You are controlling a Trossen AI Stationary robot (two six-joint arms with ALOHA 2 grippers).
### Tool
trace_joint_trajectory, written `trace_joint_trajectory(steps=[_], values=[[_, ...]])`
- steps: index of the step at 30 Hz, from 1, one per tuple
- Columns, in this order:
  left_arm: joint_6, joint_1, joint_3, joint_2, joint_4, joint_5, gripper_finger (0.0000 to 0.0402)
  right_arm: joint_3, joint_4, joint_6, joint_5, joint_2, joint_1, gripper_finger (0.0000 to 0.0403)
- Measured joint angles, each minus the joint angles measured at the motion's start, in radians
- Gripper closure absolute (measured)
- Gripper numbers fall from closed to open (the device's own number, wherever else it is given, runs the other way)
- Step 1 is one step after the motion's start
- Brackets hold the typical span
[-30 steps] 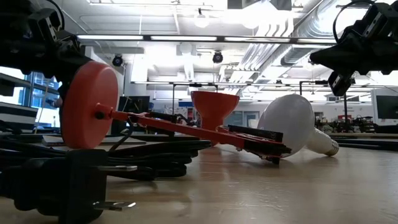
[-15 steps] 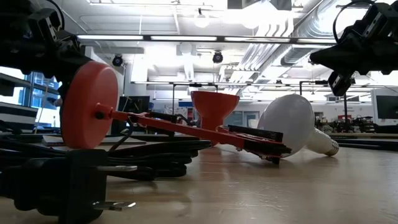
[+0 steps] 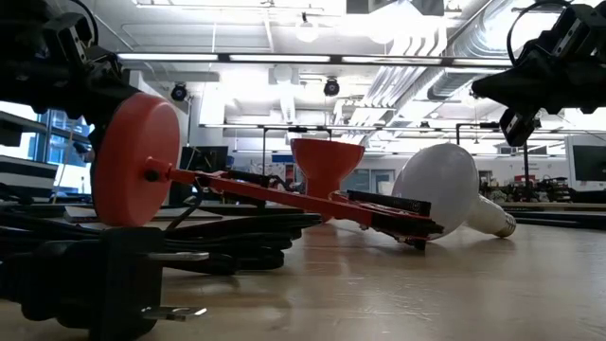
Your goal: Screw lightbulb
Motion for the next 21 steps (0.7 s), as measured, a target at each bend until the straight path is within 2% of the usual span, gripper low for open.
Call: trace_joint_trajectory(steps=[11,13,15,19,21], values=[[0.0,0.0,0.0,0.0,0.0,0.0,0.0401,0.0,0.0,0.0,0.003,0.0,0.0,0.0403],[0.0,0.0,0.0,0.0,0.0,0.0,0.0401,0.0,0.009,0.003,0.037,0.0,0.0,0.0403],[0.0,0.0,0.0,0.0,0.0,0.0,0.0401,0.0,0.057,0.053,0.129,0.0,0.0,0.0403],[0.0,0.0,0.0,0.0,0.0,0.0,0.0401,0.0,0.337,0.259,0.503,0.0,-0.007,0.0403],[0.0,0.0,0.0,0.0,0.0,0.0,0.0401,0.0,0.492,0.31,0.62,0.014,-0.022,0.0403]])
